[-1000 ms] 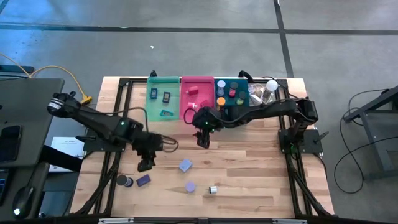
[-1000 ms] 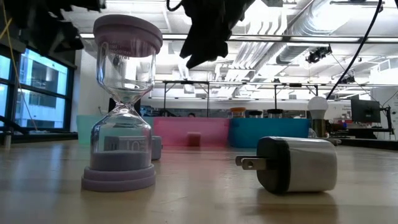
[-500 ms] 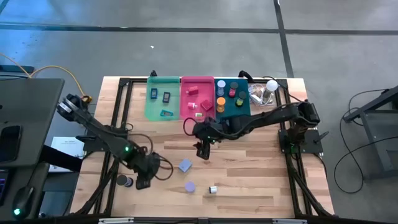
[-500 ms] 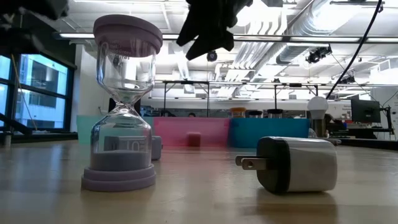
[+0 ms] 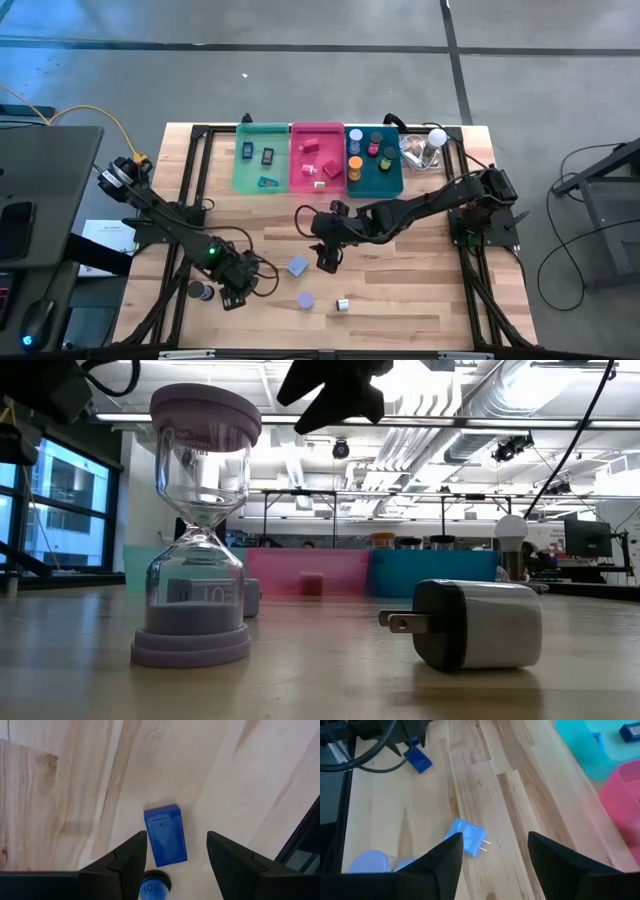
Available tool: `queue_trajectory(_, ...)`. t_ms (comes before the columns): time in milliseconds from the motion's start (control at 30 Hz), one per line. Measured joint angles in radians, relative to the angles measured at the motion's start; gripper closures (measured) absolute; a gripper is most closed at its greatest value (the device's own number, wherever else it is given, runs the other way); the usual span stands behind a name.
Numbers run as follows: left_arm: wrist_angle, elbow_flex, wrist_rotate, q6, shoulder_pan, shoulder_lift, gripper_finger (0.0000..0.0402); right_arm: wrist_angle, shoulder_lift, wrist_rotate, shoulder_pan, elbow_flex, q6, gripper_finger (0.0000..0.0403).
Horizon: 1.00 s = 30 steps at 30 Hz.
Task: Pick & Place Office items
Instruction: Put the purple digital clock into the light blue bin
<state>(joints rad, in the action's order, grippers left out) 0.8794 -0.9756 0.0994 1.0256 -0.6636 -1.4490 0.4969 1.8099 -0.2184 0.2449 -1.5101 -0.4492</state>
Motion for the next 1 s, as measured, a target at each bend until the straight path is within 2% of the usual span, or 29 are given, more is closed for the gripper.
queue_trajectory(200, -0.017, 0.0, -0.025, 0.015, 0.0, 0.0, 0.0203, 0.0, 0.0, -0.004, 0.029, 0.0, -0.043, 0.019)
queue_trajectory(333, -0.016, 0.0, -0.054, 0.029, 0.003, 0.0, 0.0203, 0.0, 0.001, -0.043, 0.05, 0.0, -0.056, 0.019)
queue_trajectory(567, -0.016, 0.0, -0.052, 0.046, -0.004, 0.0, 0.0187, 0.0, 0.001, -0.046, 0.078, 0.0, -0.083, 0.019)
queue_trajectory(700, -0.064, 0.001, -0.043, -0.041, -0.017, 0.0, 0.0165, 0.002, 0.012, -0.045, 0.088, 0.0, -0.107, 0.019)
queue_trajectory(1000, -0.111, 0.001, -0.021, -0.025, -0.024, 0.0, 0.0162, -0.003, 0.029, -0.048, 0.091, 0.0, -0.108, 0.019)
